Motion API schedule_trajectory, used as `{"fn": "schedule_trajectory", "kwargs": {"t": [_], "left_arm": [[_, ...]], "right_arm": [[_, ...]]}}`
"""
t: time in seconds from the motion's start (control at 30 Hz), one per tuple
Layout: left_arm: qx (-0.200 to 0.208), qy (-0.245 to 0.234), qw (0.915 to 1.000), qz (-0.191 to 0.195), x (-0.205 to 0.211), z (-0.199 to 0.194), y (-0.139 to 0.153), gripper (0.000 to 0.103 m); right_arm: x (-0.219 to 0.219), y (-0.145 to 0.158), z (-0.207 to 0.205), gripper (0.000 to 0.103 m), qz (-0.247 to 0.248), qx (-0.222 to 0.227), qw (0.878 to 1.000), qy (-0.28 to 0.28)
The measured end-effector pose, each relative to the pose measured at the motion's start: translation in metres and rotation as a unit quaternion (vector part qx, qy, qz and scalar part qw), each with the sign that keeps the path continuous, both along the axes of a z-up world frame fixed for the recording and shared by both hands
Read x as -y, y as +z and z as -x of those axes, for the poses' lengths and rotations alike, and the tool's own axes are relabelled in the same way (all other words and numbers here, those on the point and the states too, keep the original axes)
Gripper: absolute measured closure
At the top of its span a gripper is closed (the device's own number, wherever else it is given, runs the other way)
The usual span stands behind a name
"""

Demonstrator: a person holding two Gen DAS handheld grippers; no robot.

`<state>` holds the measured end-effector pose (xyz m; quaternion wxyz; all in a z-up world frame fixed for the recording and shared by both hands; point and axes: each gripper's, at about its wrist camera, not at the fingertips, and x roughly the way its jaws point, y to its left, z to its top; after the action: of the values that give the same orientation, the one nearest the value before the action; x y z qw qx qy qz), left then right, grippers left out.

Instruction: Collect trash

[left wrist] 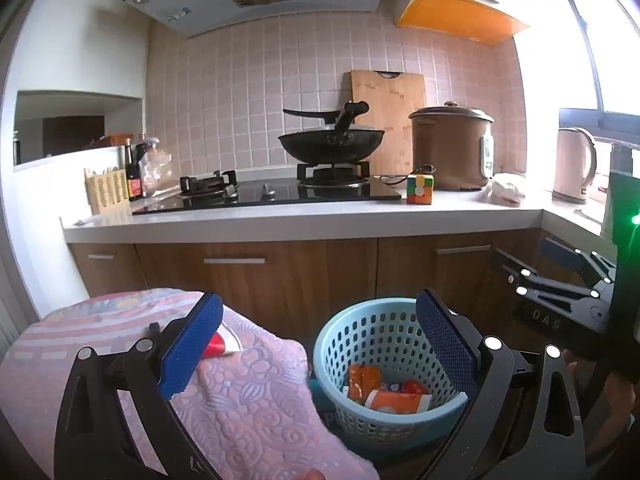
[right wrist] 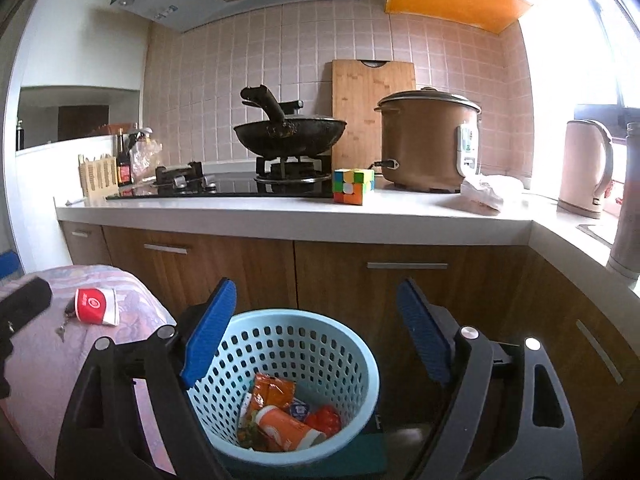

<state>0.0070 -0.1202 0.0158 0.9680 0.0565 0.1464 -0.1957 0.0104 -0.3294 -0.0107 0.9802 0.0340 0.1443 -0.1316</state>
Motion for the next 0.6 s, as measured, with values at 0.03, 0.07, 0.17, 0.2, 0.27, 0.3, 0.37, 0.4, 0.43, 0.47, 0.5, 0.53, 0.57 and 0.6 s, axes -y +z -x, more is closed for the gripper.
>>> {"fn": "schedule_trajectory", "kwargs": {"t": [0.03, 0.07, 0.17, 0.2, 0.27, 0.3, 0.37, 0.4, 0.43, 0.47, 0.5, 0.53, 0.57, 0.6], "left_arm": [[-0.001, -0.001, 1.0, 0.002, 0.001, 0.001, 0.001, 0.009], [-0.003, -0.001, 1.0, 0.005, 0.001, 0.002, 0.002, 0.009], [-0.012, -0.005, 0.9999, 0.01, 0.003, 0.004, 0.004, 0.009], [-0.014, -0.006, 0.9998, 0.01, 0.003, 0.005, 0.005, 0.009], [-0.013, -0.004, 0.9999, 0.008, 0.004, 0.008, 0.006, 0.009], [-0.012, -0.003, 0.9999, 0.007, 0.003, 0.009, 0.007, 0.009], [-0.011, 0.0, 0.9999, 0.01, 0.002, 0.012, 0.009, 0.009], [-0.012, 0.001, 0.9999, 0.012, 0.0, 0.012, 0.01, 0.009], [-0.012, 0.002, 0.9998, 0.013, -0.001, 0.013, 0.01, 0.009], [-0.012, 0.004, 0.9998, 0.014, -0.002, 0.013, 0.011, 0.009], [-0.012, 0.006, 0.9998, 0.014, -0.003, 0.014, 0.011, 0.009], [-0.012, 0.007, 0.9998, 0.014, -0.004, 0.014, 0.011, 0.009], [-0.014, 0.007, 0.9998, 0.015, -0.004, 0.015, 0.011, 0.009], [-0.016, 0.007, 0.9997, 0.015, -0.004, 0.015, 0.011, 0.009]], "right_arm": [[0.001, 0.0, 0.001, 0.024, -0.001, -0.003, 1.0, 0.0], [0.003, 0.001, 0.002, 0.024, -0.003, -0.008, 1.0, -0.002], [0.007, 0.001, 0.006, 0.024, -0.01, -0.016, 1.0, -0.004], [0.009, 0.0, 0.007, 0.024, -0.014, -0.018, 1.0, -0.003], [0.011, -0.001, 0.009, 0.024, -0.023, -0.021, 1.0, 0.0], [0.011, -0.001, 0.009, 0.024, -0.026, -0.021, 0.999, 0.001], [0.011, -0.001, 0.01, 0.024, -0.031, -0.022, 0.999, 0.004], [0.01, -0.001, 0.011, 0.023, -0.031, -0.022, 0.999, 0.005], [0.009, 0.0, 0.012, 0.023, -0.029, -0.021, 0.999, 0.006], [0.008, 0.001, 0.013, 0.023, -0.028, -0.02, 0.999, 0.007], [0.006, 0.002, 0.013, 0.023, -0.025, -0.018, 0.999, 0.009], [0.004, 0.003, 0.014, 0.022, -0.023, -0.017, 1.0, 0.011], [0.002, 0.003, 0.015, 0.021, -0.021, -0.015, 1.0, 0.012], [0.001, 0.004, 0.016, 0.021, -0.019, -0.014, 1.0, 0.012]]}}
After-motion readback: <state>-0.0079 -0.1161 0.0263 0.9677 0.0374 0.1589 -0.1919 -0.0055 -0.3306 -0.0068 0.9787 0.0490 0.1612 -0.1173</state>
